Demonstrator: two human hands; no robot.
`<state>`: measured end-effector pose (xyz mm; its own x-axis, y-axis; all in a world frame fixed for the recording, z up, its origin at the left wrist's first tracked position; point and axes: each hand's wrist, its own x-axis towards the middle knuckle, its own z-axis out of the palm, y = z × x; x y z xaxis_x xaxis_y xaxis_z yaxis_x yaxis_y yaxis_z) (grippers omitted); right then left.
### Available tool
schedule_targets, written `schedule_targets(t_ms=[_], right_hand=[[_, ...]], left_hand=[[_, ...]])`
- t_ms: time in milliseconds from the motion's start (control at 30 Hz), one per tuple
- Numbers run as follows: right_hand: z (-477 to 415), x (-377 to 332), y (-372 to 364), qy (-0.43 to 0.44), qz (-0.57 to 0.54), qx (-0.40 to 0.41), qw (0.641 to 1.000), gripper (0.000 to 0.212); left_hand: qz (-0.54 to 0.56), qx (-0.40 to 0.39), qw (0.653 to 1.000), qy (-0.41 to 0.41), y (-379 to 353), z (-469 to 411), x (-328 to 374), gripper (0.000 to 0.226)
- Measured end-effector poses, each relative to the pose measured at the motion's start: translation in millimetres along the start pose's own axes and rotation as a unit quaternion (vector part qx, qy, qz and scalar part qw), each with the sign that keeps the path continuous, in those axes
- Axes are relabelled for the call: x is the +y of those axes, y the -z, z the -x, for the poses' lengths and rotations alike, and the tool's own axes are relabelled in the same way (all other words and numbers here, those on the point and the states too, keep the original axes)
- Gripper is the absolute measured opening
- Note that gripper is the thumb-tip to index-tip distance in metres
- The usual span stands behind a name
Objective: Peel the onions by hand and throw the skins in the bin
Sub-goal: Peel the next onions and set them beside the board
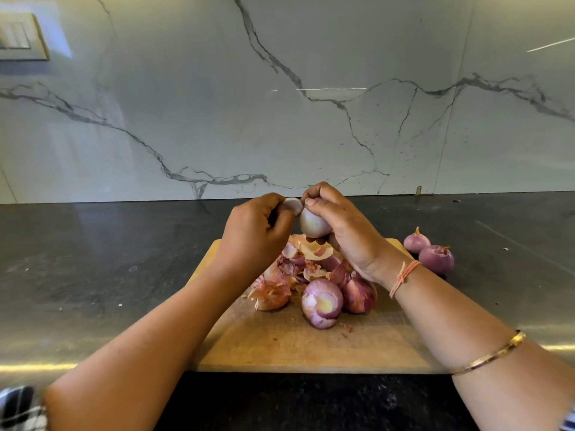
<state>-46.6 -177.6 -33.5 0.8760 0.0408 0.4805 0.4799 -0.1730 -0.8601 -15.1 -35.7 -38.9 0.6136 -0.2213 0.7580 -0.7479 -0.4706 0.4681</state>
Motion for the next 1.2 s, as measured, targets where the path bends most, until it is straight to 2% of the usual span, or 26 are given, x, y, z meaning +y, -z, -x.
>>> schedule_targets(t_ms=[167,267,400,467,567,700,833,1000,1133,1200], right_hand=[[-0.2,-4.1,3.3,0.006,-0.016,0.003,1.0,0.01],[1.8,-6.9,8.8,0.042,0.036,0.006,0.998,0.007],[6.2,-4.6,7.2,0.074,0.149,-0.009,0.986,0.037],[6.6,-3.1,4.8,0.069,0.175,-0.004,0.982,0.05],[7.0,-2.2,4.0,0.059,0.183,0.002,0.981,0.053],[6.2,-1.0,5.9,0.076,0.215,0.002,0.974,0.045],[3.5,3.6,8.6,0.101,0.27,0.01,0.958,0.042],[3.9,4.0,7.9,0.126,0.323,0.009,0.938,0.046],[4.6,4.1,4.2,0.136,0.328,-0.013,0.935,0.041],[5.4,3.3,4.0,0.135,0.331,-0.02,0.934,0.043]], left_hand=[[0.001,0.009,0.998,0.055,3.8,-3.3,-2.7,0.029],[-0.03,0.002,0.996,0.078,11.6,-6.4,-6.4,0.029],[-0.046,-0.055,0.995,0.067,14.8,-4.3,-0.6,0.026],[-0.068,-0.057,0.994,0.057,13.3,-3.3,-0.2,0.036],[-0.084,-0.041,0.995,0.036,12.1,-3.5,-2.0,0.047],[-0.001,-0.052,0.999,0.015,14.9,-2.5,2.8,0.026],[0.071,-0.092,0.993,0.0,15.3,0.3,7.9,0.024],[0.062,-0.084,0.994,0.0,12.6,1.7,8.4,0.024],[0.02,-0.034,0.999,0.002,12.5,0.0,2.9,0.01],[0.018,-0.019,0.999,0.021,12.0,-1.9,-0.5,0.011]])
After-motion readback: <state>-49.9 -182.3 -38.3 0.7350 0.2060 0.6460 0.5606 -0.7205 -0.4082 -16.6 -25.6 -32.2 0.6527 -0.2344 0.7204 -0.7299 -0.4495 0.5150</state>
